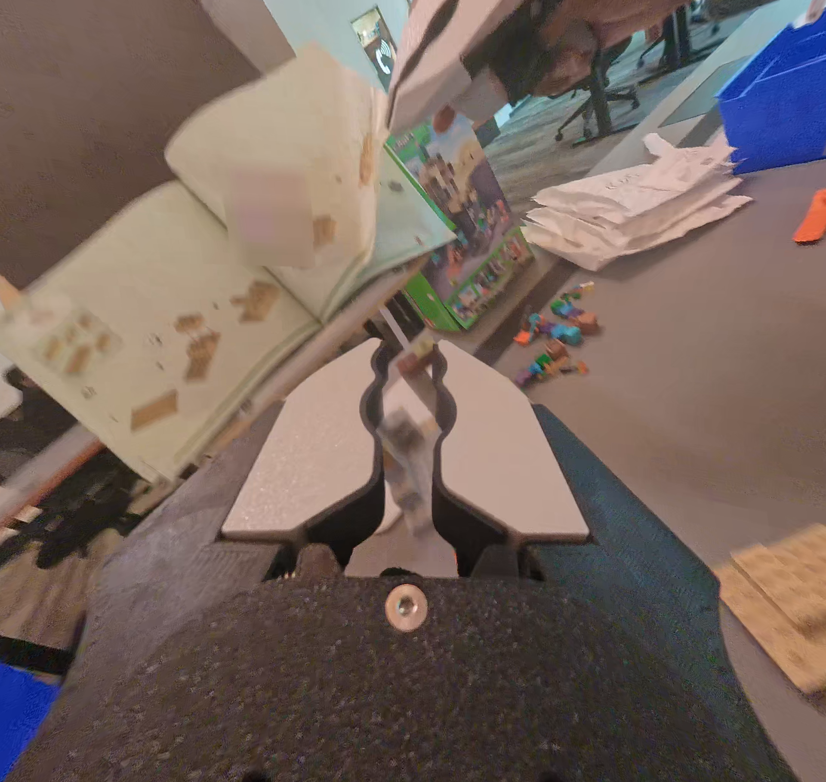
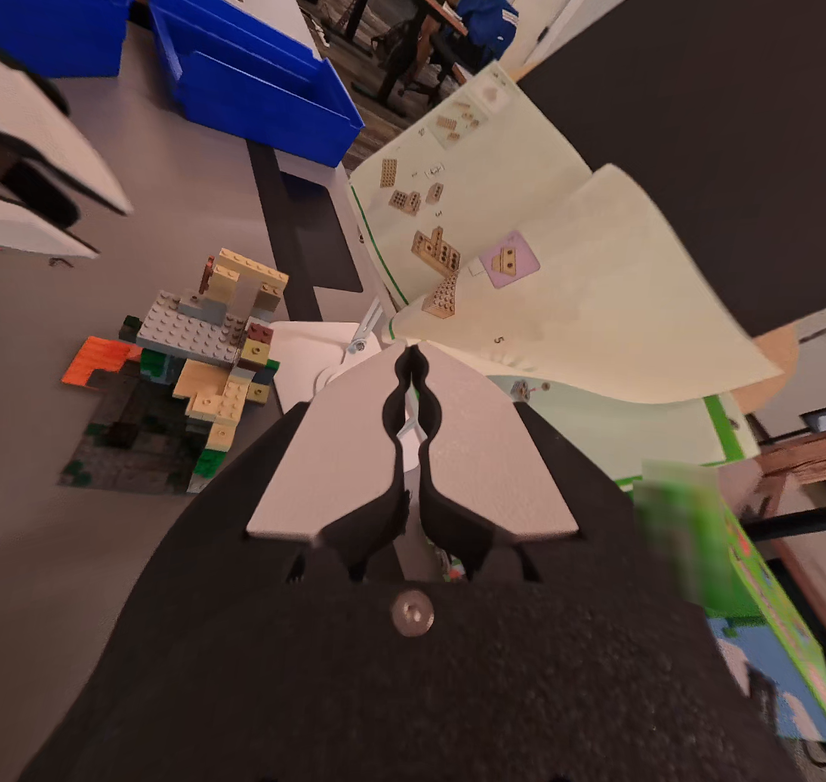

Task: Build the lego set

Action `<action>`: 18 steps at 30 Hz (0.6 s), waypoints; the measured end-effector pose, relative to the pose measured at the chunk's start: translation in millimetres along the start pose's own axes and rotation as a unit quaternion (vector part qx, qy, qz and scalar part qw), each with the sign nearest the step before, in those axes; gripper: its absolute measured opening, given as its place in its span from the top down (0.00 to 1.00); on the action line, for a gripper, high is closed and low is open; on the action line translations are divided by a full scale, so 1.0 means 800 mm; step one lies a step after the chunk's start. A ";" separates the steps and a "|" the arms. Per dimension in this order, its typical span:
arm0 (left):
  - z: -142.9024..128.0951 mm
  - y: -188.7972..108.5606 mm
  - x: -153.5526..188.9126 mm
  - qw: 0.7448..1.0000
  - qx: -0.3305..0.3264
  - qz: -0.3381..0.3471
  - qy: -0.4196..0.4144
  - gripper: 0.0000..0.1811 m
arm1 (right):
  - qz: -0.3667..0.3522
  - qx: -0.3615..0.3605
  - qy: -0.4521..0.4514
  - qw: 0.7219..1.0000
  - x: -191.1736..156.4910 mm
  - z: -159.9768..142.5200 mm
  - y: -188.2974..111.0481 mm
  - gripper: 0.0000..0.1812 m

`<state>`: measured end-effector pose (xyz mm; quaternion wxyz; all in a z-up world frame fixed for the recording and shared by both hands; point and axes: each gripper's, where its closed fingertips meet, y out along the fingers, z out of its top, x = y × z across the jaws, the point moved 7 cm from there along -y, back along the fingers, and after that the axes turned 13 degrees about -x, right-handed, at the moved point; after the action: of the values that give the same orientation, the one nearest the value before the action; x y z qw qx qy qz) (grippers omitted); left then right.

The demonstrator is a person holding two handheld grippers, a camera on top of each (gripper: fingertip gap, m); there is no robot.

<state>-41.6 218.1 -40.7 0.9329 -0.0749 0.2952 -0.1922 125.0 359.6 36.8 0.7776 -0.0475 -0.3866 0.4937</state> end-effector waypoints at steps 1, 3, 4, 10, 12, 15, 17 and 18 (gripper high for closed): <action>0.015 0.011 -0.007 1.000 -0.001 0.010 0.018 0.89 | -0.007 0.003 -0.007 1.000 -0.003 0.005 0.001 1.00; 0.042 0.038 -0.019 0.998 -0.001 0.032 0.049 0.87 | -0.008 0.009 -0.013 1.000 -0.008 0.013 0.006 1.00; 0.052 0.054 -0.025 0.997 -0.003 0.041 0.062 0.86 | -0.011 0.012 -0.015 1.000 -0.010 0.017 0.009 1.00; 0.070 0.135 -0.051 0.994 -0.010 0.078 0.080 0.85 | -0.010 0.045 -0.013 0.999 -0.019 0.032 0.019 1.00; 0.073 0.144 -0.055 0.993 0.007 0.090 0.079 0.88 | -0.008 0.053 -0.016 0.998 -0.022 0.035 0.021 1.00; 0.081 0.143 -0.052 0.990 0.048 0.100 0.083 1.00 | -0.008 0.067 -0.018 0.998 -0.026 0.039 0.021 1.00; 0.082 0.140 -0.054 0.989 0.051 0.111 0.077 1.00 | -0.019 0.082 -0.016 0.996 -0.027 0.041 0.018 1.00; 0.081 0.137 -0.055 0.989 0.057 0.114 0.069 1.00 | -0.023 0.095 -0.012 0.995 -0.028 0.042 0.014 1.00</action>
<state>-2.6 338.1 7.6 0.9289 0.0257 0.3541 -0.1054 90.1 336.7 42.4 0.7851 0.0411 -0.3482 0.5106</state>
